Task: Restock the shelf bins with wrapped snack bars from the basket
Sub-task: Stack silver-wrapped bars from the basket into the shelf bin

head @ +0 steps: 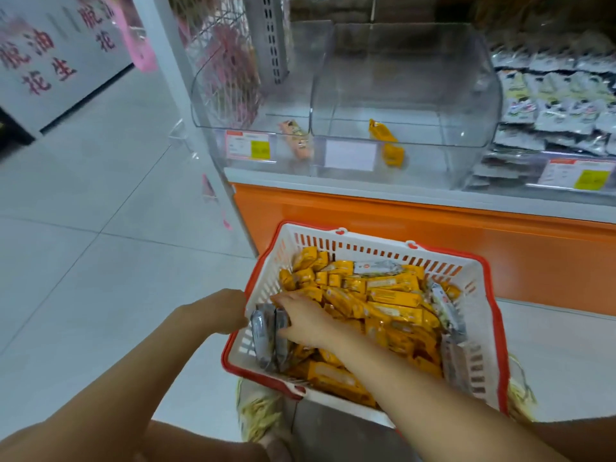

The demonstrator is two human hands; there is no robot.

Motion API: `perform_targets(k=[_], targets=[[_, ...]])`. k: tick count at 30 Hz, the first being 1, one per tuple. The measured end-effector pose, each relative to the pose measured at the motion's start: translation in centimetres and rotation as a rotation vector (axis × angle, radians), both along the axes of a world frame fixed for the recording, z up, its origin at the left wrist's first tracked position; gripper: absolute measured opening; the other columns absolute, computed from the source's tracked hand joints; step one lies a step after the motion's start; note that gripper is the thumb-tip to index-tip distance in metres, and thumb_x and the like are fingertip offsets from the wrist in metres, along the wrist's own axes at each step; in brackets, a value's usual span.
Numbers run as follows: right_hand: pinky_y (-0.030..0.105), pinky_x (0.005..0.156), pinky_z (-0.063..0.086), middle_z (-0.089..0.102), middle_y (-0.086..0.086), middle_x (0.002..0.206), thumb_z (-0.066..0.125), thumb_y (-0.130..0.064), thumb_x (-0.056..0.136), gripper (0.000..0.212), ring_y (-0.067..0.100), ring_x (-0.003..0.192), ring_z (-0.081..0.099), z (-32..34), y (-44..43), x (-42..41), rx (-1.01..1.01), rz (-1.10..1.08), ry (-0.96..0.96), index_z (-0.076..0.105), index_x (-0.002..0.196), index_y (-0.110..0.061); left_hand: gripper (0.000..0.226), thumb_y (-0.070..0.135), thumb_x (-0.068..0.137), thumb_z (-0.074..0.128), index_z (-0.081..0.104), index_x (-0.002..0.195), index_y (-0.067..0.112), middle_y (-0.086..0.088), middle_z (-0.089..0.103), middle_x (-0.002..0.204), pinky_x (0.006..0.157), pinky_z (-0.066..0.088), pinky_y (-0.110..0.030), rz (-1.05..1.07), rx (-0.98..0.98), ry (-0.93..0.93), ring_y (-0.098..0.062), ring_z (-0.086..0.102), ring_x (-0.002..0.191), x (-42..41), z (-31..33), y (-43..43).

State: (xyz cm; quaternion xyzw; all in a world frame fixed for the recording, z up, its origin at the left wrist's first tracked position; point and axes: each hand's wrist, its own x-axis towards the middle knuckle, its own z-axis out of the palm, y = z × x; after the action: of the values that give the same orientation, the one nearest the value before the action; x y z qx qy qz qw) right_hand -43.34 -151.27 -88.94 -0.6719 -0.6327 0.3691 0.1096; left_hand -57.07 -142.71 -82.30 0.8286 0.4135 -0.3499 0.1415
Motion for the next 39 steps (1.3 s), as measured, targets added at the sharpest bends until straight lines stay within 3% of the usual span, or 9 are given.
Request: perform_targets(k=[4, 10, 14, 17, 24, 28, 33, 37, 39], targets=[[0.028, 0.093, 0.029, 0.049, 0.019, 0.131, 0.070, -0.025, 0.086, 0.055, 0.032, 0.122, 0.044, -1.1, 1.4, -1.2, -0.018, 0.075, 0.011, 0.049, 0.132, -0.002, 0.022, 0.011, 0.095, 0.045, 0.058, 0.111, 0.005, -0.009, 0.064, 0.111, 0.071, 0.046, -0.024, -0.042, 0.041, -0.020, -0.020, 0.060, 0.089, -0.2, -0.8, -0.1], [0.039, 0.107, 0.030, 0.038, 0.016, 0.143, 0.072, -0.055, 0.077, 0.088, 0.032, 0.133, 0.032, -3.3, 2.2, -2.2, -0.103, 0.036, -0.035, 0.036, 0.143, -0.009, 0.012, 0.003, 0.090, 0.046, 0.056, 0.090, 0.008, -0.006, 0.059, 0.091, 0.068, 0.045, -0.024, -0.062, 0.051, -0.010, -0.019, 0.055, 0.078, -0.5, -1.8, 0.5], [0.036, 0.087, 0.039, 0.053, 0.013, 0.121, 0.078, -0.046, 0.075, 0.066, 0.031, 0.114, 0.048, -2.8, 3.0, -1.8, -0.177, 0.032, 0.017, 0.051, 0.123, -0.010, 0.018, 0.007, 0.090, 0.048, 0.062, 0.101, 0.005, -0.008, 0.065, 0.097, 0.073, 0.051, -0.027, -0.036, 0.048, -0.029, -0.018, 0.058, 0.078, -0.7, -2.2, 0.6], [0.040, 0.091, 0.047, 0.050, 0.008, 0.131, 0.079, -0.031, 0.077, 0.074, 0.028, 0.115, 0.051, -2.2, 3.1, -1.0, -0.298, 0.059, 0.109, 0.039, 0.137, -0.013, 0.019, 0.007, 0.090, 0.047, 0.063, 0.099, 0.005, -0.006, 0.063, 0.092, 0.071, 0.050, -0.026, -0.045, 0.047, -0.020, -0.018, 0.057, 0.076, -0.6, -2.1, 0.5], [0.036, 0.088, 0.049, 0.045, 0.010, 0.137, 0.064, -0.006, 0.085, 0.071, 0.028, 0.119, 0.050, -2.3, 1.8, -0.6, -0.248, 0.023, 0.183, 0.031, 0.147, -0.018, 0.031, 0.000, 0.091, 0.042, 0.037, 0.063, 0.013, 0.000, 0.039, 0.065, 0.047, 0.029, -0.018, -0.018, 0.058, 0.017, -0.009, 0.036, 0.054, -0.1, -1.5, 0.1], [0.034, 0.084, 0.044, 0.056, 0.010, 0.121, 0.064, -0.015, 0.088, 0.047, 0.031, 0.115, 0.053, -2.8, 1.4, -1.1, -0.179, -0.016, 0.183, 0.052, 0.133, -0.013, 0.033, 0.003, 0.092, 0.044, 0.036, 0.061, 0.013, 0.000, 0.037, 0.063, 0.047, 0.027, -0.017, -0.023, 0.063, 0.019, -0.008, 0.034, 0.052, -0.1, -1.5, 0.1], [0.033, 0.094, 0.042, 0.050, 0.008, 0.139, 0.068, -0.023, 0.087, 0.051, 0.027, 0.126, 0.046, -2.8, 0.8, -0.4, -0.123, -0.034, 0.139, 0.051, 0.134, -0.016, 0.034, 0.004, 0.092, 0.044, 0.036, 0.060, 0.013, 0.000, 0.035, 0.062, 0.046, 0.026, -0.018, -0.019, 0.048, 0.014, -0.009, 0.032, 0.051, -0.1, -1.3, 0.1], [0.028, 0.073, 0.038, 0.055, 0.006, 0.122, 0.075, -0.023, 0.082, 0.044, 0.024, 0.113, 0.050, -1.9, -0.2, 0.3, -0.097, -0.020, 0.145, 0.056, 0.121, -0.015, 0.033, 0.005, 0.091, 0.046, 0.036, 0.061, 0.013, 0.001, 0.035, 0.062, 0.047, 0.026, -0.018, -0.017, 0.040, 0.011, -0.008, 0.032, 0.051, 0.2, -0.9, 0.0], [0.031, 0.078, 0.045, 0.054, 0.005, 0.125, 0.075, -0.018, 0.082, 0.037, 0.024, 0.117, 0.050, -1.4, -0.6, 1.0, -0.094, -0.048, 0.162, 0.057, 0.114, -0.016, 0.032, 0.008, 0.091, 0.049, 0.038, 0.062, 0.013, 0.001, 0.037, 0.063, 0.047, 0.028, -0.017, -0.014, 0.047, 0.007, -0.008, 0.035, 0.052, 0.3, -0.7, -0.1]])
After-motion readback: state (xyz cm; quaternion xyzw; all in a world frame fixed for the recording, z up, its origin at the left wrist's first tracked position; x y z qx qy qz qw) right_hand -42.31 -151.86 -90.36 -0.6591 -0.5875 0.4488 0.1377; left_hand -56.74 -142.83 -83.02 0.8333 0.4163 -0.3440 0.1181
